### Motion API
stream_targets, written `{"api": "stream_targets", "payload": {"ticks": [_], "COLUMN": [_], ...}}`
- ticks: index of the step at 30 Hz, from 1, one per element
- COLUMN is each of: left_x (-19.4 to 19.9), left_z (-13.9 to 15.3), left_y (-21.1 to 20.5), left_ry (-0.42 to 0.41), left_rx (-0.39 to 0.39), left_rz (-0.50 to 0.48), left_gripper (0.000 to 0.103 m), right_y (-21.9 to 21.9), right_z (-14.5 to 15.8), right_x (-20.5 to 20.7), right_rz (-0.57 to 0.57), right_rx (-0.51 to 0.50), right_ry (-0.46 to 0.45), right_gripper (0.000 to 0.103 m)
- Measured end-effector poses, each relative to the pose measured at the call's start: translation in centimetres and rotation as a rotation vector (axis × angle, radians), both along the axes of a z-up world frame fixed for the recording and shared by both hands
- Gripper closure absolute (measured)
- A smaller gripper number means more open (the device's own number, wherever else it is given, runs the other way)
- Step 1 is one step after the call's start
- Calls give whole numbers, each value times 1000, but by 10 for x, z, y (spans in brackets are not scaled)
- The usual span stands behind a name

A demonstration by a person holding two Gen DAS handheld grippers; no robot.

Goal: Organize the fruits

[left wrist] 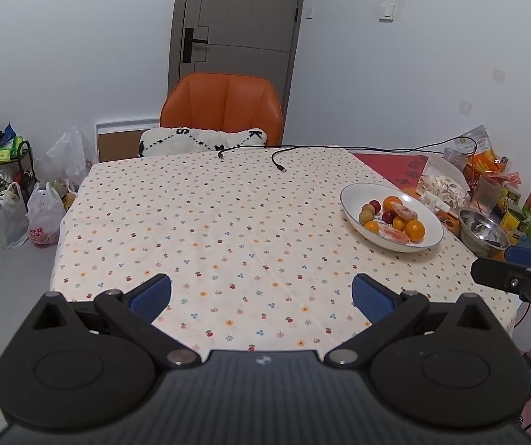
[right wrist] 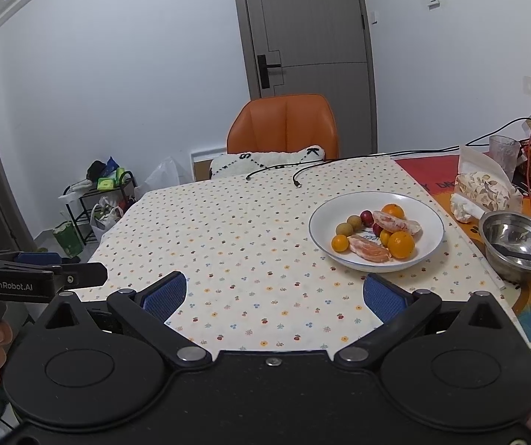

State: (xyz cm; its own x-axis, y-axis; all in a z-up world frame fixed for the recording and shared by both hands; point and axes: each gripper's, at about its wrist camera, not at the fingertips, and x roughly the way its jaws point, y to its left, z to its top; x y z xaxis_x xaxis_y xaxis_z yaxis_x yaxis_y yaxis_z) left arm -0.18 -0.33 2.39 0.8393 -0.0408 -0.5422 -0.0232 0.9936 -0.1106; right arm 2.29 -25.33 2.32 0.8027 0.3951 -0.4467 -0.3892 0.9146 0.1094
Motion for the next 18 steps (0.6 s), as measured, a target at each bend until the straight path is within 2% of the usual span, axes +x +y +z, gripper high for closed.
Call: {"api": "stream_targets", "payload": {"ticks": [18], "left_x": [4], "left_z": [-4], "left_y": [-1], "left_ry": [2], "left_rx": [-22], "left_rz": [-12], "left_gripper": [0], "right_y": [-2], "right_z": [-4], "right_x": [4], "right_rz": [-19], "right_rx": [0], "right_ry": [16], "right_gripper": [0]}}
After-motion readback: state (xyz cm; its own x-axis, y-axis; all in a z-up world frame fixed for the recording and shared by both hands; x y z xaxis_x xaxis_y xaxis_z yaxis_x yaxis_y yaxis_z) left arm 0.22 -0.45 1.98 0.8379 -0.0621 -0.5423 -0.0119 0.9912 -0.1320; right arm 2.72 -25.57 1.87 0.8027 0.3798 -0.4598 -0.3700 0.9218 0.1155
